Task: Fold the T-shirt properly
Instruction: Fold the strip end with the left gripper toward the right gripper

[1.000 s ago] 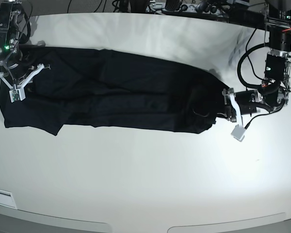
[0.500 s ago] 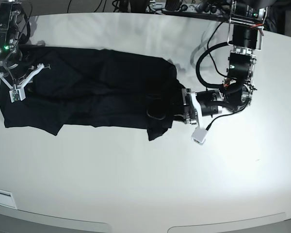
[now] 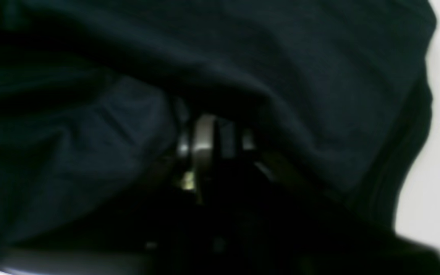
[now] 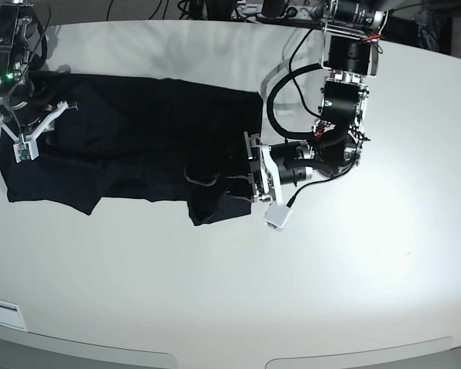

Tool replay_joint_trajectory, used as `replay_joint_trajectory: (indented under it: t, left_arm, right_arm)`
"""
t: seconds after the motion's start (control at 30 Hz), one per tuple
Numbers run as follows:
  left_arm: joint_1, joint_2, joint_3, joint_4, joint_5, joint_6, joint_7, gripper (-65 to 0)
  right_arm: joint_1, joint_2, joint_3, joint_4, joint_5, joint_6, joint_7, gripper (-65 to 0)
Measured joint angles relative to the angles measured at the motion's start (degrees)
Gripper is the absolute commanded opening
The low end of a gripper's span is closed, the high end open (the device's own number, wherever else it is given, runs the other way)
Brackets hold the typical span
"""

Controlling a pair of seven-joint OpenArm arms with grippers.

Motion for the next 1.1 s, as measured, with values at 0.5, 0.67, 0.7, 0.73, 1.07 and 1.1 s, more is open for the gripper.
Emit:
replay_joint_trajectory:
  t: [0.5, 0.67, 0.7, 0.73, 1.07, 1.1]
  left_arm:
    - [0.0, 0.7, 6.2, 0.0, -0.4, 0.2, 3.9, -24.9]
    - [0.0, 2.2, 6.3, 0.0, -0.4, 0.2, 1.7, -25.7]
    - [0.0, 2.7, 6.3, 0.0, -0.4, 0.2, 1.6, -29.1]
    - [0.0, 3.0, 6.4, 0.0, -0.4, 0.2, 1.5, -36.4]
    - [0.2, 2.8, 0.4, 0.0, 17.9, -1.3, 0.5, -65.0]
    - [0.8, 2.8, 0.8, 0.0, 20.0, -1.3, -0.3, -65.0]
  right_arm:
    - [0.0, 0.0, 0.0, 0.0, 0.0, 0.0, -0.1, -42.5]
    - [0.2, 0.0, 0.0, 0.0, 0.1, 0.0, -0.3, -42.5]
    - [0.2, 0.0, 0.0, 0.0, 0.1, 0.0, -0.3, -42.5]
    - [0.1, 0.0, 0.0, 0.0, 0.1, 0.0, -0.2, -42.5]
    - [0.1, 0.0, 0.0, 0.3, 0.3, 0.0, -0.2, -42.5]
    - [0.1, 0.0, 0.0, 0.5, 0.2, 0.0, -0.4, -42.4]
